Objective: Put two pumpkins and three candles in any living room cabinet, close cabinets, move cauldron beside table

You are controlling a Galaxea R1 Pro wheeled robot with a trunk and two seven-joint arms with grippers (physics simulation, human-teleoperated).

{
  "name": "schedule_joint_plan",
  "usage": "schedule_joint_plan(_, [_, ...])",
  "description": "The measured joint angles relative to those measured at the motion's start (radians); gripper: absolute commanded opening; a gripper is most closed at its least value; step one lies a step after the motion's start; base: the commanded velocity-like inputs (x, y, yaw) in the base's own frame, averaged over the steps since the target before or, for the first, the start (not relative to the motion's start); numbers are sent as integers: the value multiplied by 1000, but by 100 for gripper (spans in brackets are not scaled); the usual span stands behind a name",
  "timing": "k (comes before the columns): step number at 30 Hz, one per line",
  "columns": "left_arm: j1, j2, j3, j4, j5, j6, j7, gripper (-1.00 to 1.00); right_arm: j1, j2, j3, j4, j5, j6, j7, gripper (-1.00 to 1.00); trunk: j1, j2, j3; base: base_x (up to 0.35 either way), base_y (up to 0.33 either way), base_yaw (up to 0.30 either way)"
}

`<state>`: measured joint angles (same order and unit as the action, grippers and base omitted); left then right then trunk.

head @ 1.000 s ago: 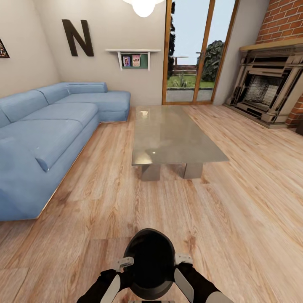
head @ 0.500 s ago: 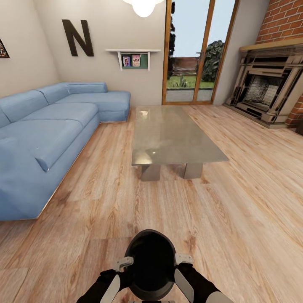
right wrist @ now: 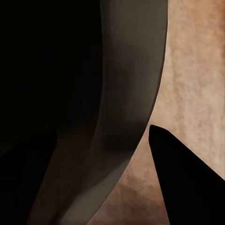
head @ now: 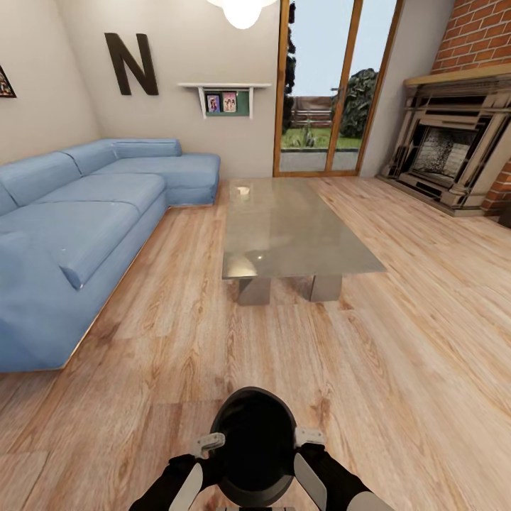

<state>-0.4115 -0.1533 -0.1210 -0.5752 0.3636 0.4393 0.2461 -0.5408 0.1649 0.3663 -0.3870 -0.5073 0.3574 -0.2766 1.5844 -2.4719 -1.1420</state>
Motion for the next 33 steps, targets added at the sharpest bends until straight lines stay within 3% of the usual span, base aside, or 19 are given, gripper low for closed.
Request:
schedule_joint_plan(4, [0,0,0,-1,6,-2,-2,-100,2,1,5,6,-30,-2,3,-100,0,0,0,0,0,0])
schedule_joint_plan(33, [0,6,7,-5,5,-5,-6,-100,2,-1,4,2,-25,-2,2,-100,-15,28,12,0,0,0])
